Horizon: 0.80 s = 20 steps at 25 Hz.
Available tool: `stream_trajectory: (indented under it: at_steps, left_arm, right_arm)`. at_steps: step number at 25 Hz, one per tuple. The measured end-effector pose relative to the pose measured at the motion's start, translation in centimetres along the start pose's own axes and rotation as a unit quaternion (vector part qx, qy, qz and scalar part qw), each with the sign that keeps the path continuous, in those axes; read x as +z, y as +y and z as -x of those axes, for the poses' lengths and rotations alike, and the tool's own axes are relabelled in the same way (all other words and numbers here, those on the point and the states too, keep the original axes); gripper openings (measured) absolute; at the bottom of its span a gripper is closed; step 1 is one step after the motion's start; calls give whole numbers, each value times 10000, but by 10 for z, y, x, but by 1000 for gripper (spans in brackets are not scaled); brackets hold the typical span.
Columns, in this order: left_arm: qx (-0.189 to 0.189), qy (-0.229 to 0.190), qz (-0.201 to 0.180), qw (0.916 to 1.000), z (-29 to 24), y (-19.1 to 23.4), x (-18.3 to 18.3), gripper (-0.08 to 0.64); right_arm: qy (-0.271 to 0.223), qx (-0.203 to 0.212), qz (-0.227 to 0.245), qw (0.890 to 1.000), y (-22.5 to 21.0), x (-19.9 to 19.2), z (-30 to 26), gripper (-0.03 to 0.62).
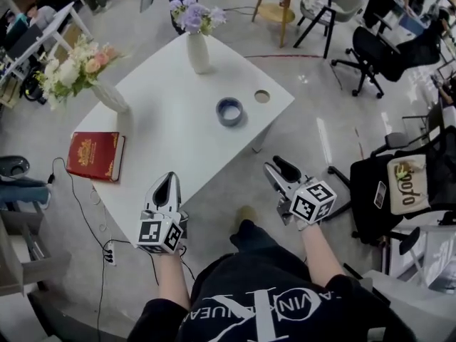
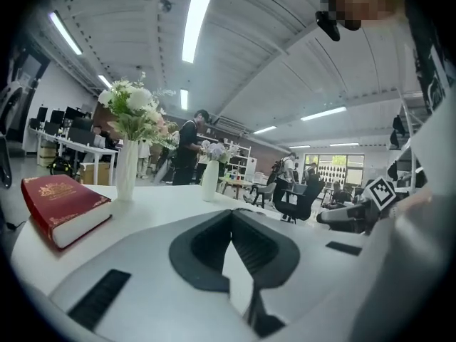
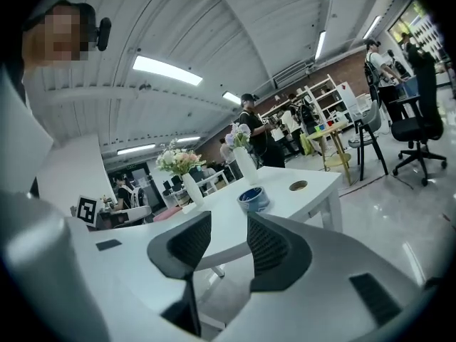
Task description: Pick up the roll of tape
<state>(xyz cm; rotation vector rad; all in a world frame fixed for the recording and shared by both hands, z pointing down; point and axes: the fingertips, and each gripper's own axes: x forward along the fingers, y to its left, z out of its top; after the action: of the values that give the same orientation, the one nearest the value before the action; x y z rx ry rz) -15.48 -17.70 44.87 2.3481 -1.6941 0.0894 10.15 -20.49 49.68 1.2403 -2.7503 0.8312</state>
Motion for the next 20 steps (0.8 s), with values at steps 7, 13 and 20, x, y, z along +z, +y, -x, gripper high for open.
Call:
stream_trajectory:
  at_steps: [7,13,20]
  left_arm:
    - [153,108,-4,9998,-35,-1,-2,-2]
    - [278,192,-47,9994,-50,-1,-4,-2]
    - [201,426,-49,9989,-71,6,-15,-2]
  right_arm:
    - [237,305,-73,9992,-23,8,-34,161]
    - [372,479,-109,9981,-42,17,-56,147]
    - [568,542,-284,9965,-51,17,-83,123]
